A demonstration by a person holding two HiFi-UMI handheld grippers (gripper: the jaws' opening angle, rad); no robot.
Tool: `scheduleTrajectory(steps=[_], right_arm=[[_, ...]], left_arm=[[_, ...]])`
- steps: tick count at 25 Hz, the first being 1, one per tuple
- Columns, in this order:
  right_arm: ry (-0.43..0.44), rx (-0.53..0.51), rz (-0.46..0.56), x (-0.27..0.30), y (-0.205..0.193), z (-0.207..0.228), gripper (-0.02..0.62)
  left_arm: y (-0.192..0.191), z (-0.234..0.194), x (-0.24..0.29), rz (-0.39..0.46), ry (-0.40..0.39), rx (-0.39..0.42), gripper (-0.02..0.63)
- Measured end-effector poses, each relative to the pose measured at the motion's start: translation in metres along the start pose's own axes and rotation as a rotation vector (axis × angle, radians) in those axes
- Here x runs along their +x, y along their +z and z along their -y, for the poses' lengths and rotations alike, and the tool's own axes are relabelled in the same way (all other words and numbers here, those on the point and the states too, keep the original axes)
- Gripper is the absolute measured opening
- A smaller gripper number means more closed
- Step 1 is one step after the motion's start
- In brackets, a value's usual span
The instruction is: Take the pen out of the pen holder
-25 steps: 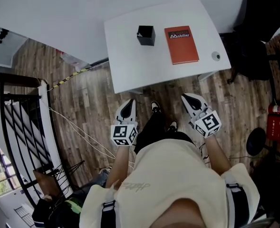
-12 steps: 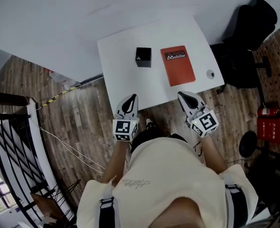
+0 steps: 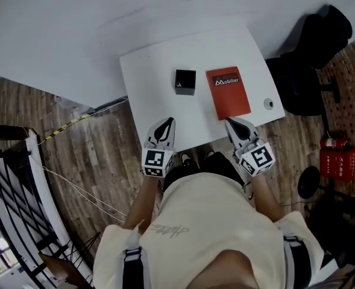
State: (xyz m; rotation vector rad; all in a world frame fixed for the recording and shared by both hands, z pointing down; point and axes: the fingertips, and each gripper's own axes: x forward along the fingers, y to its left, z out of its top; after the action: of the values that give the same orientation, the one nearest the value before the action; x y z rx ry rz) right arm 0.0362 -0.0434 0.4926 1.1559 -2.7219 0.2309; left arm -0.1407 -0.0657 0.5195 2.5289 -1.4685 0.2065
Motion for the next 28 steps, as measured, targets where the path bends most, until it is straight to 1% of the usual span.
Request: scheduleTrajectory(steps=[5,9,13,17,23,28], right_arm=[[0.019,0.019,-0.009,0.016,-0.005,0.023,0.006],[0.050,0.077,0.019,0.036,-0.004,0.052,0.006],[0.120,0.020,0.035,0.064,0.011,0.077,0.006],[0.185,0.008,0.055,0.083,0.023,0.098,0.006],[0.254,0.029,0.018,0.098,0.012,0.120,0.006],[0.320,0.035,-0.012,0.110,0.002,0.120,0.006]], left_arm=[[0.000,-0.008,0.024,-0.017,0.016,-0.013,0.021],[0.010,-0.016,0.042,-0.027,0.062,-0.018,0.021],[0.019,-0.025,0.061,-0.031,0.122,-0.035,0.021],[0.030,-0.029,0.080,-0.034,0.163,-0.017,0.021],[0.032,-0.034,0.102,-0.056,0.214,-0.032,0.021],[0.026,-0.035,0.109,-0.080,0.240,-0.041,0.021]])
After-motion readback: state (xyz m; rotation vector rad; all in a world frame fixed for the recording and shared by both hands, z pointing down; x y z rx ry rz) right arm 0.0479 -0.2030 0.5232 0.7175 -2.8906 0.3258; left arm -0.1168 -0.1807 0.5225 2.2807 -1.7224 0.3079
